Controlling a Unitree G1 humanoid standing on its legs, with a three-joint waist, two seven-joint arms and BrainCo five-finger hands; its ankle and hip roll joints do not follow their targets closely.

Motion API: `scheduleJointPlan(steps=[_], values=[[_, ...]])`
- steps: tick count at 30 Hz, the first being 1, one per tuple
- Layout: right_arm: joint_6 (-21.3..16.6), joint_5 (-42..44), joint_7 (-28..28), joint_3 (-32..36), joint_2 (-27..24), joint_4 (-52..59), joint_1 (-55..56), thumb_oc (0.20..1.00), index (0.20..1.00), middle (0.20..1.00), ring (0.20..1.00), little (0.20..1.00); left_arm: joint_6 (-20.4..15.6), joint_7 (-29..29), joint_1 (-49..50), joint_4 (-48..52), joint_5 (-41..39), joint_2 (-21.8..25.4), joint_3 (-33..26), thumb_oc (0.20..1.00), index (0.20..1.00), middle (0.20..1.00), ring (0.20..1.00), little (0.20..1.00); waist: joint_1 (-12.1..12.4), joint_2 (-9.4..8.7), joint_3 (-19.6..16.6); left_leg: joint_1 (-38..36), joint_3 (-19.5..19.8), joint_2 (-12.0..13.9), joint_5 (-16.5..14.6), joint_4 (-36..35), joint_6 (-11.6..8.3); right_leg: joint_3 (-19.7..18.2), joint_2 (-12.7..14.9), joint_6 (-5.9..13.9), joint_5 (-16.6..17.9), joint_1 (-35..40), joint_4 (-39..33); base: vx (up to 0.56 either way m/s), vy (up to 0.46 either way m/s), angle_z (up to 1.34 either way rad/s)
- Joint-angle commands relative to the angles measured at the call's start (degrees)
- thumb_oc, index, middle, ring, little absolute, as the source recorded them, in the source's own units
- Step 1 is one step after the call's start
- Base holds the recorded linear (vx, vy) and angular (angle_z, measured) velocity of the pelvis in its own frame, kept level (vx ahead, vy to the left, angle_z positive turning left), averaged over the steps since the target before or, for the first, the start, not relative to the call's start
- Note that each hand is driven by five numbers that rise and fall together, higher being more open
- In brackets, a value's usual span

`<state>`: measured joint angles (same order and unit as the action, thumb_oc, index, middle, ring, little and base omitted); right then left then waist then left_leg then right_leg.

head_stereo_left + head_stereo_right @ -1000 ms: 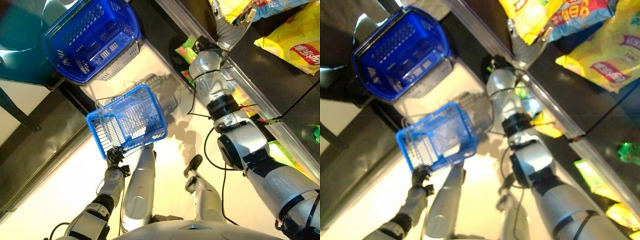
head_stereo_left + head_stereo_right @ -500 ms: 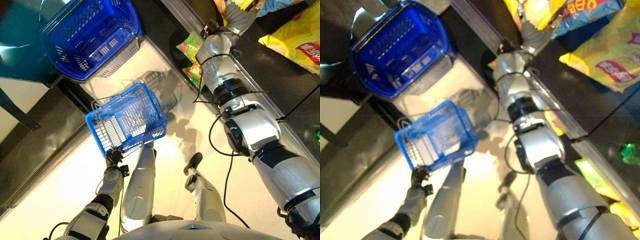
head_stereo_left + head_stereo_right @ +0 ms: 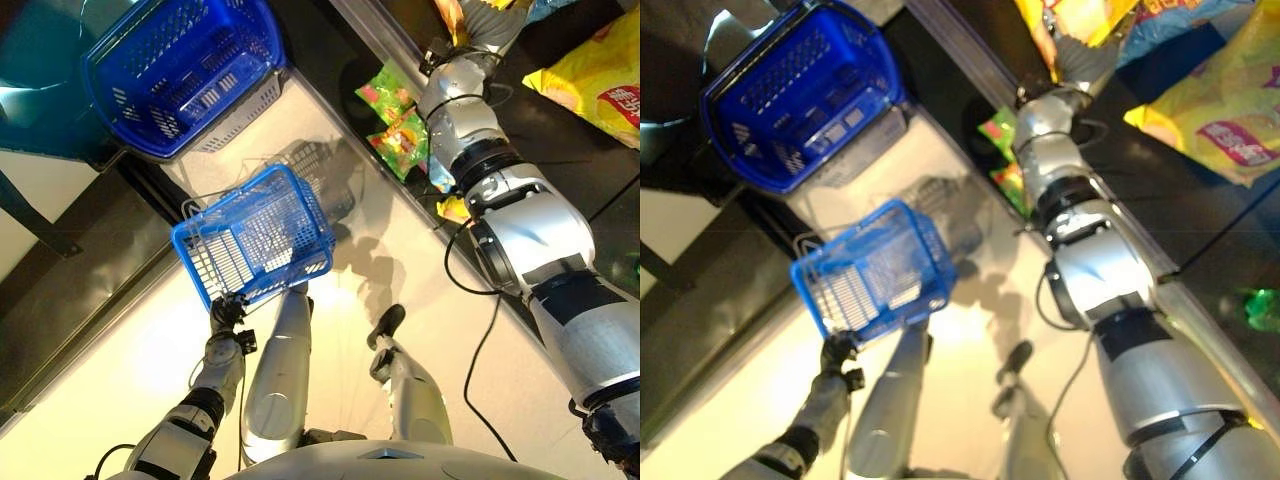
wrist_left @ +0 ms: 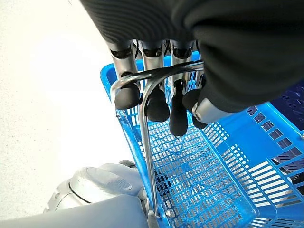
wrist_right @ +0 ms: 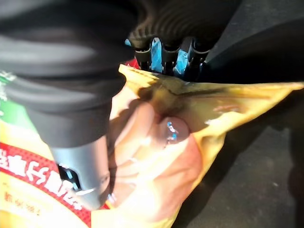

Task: Pick up the snacks into the basket

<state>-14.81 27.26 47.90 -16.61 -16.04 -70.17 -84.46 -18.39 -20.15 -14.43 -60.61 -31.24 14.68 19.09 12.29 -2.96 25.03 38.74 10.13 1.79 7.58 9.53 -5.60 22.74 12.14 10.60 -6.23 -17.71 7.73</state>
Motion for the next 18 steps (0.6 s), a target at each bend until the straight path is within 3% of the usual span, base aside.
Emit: scheduleJointPlan(steps=[1,2,18], values=[[-0.3,-0.6,-4.9,-3.1,-5.4,1.3,-7.1,0.432,0.432,0.432,0.432,0.432,-0.4,0.1,-0.7,-3.1,-0.8,1.0,1.4,0.2,0.2,0.2,0.2,0.2,2.5,-0.42,3.6,-3.6,-1.5,-4.3,-3.7,-0.3,4.24,-1.4,-0.5,-0.81,9.9,-1.7,-0.9,0.0,0.0,0.0],[0.0,-1.6,-5.5,-4.1,-5.2,1.3,-7.4,0.2,0.2,0.2,0.2,0.2,-0.5,0.3,-0.6,-3.0,-1.0,1.1,1.4,0.2,0.2,0.2,0.2,0.2,2.6,-0.54,3.7,-3.5,-1.5,-4.4,-3.7,-0.1,4.19,-1.3,-0.5,-0.83,9.9,-1.6,-0.9,0.0,0.0,0.0],[-0.4,-0.6,-7.4,-4.1,-5.0,0.0,-6.9,0.2,0.2,0.2,0.2,0.2,-0.2,1.2,-0.4,-3.8,-1.2,1.4,0.5,0.2,0.2,0.2,0.2,0.2,2.9,-0.91,3.4,-3.8,-1.2,-4.4,-3.6,-0.2,4.24,-0.8,-0.7,-0.91,9.6,-1.3,-0.6,0.0,0.0,0.04]])
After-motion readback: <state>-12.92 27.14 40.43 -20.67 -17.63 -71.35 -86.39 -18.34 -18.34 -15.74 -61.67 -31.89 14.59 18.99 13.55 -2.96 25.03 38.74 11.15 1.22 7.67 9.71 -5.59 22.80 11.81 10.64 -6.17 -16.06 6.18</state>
